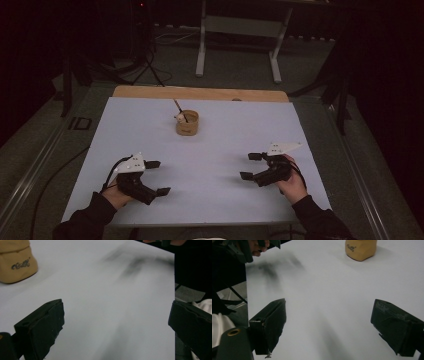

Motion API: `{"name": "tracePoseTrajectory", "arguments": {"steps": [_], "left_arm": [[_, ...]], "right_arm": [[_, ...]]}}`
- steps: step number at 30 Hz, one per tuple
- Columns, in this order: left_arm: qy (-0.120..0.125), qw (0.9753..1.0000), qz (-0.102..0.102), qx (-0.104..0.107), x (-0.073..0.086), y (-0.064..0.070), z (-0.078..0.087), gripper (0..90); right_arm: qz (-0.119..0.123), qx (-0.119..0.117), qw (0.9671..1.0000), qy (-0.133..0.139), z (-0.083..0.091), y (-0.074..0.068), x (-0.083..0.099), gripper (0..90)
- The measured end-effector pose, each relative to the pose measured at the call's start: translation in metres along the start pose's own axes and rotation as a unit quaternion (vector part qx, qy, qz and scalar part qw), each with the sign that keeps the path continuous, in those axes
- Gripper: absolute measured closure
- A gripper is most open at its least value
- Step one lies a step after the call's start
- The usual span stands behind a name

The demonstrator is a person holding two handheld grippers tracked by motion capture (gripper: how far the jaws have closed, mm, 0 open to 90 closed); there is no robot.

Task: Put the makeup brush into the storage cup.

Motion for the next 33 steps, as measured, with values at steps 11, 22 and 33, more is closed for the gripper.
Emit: {"name": "tracePoseTrajectory", "arguments": {"steps": [11, 22, 33], "left_arm": [[-0.005, 0.9997, 0.013, -0.02, 0.018, -0.008, 0.022, 1.2], [0.009, 0.9992, 0.027, -0.03, 0.031, -0.011, 0.038, 1.2], [0.018, 0.9986, 0.031, -0.038, 0.045, -0.014, 0.047, 1.2]], "right_arm": [[0.007, 0.019, 0.9997, 0.017, 0.026, -0.002, 0.023, 12.8], [-0.019, 0.033, 0.9987, 0.034, 0.048, 0.004, 0.045, 12.6], [-0.032, 0.036, 0.9977, 0.047, 0.057, 0.008, 0.05, 12.6]]}}
Point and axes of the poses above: each handheld gripper's, and its own axes: z roughly backward along the jaws, x roughly out of its underside, y roughly to its right, the point moved 2 cm from there along -z, roughly forward along the jaws, and after that the axes turned 1 degree about y, right-handed, at the moved point
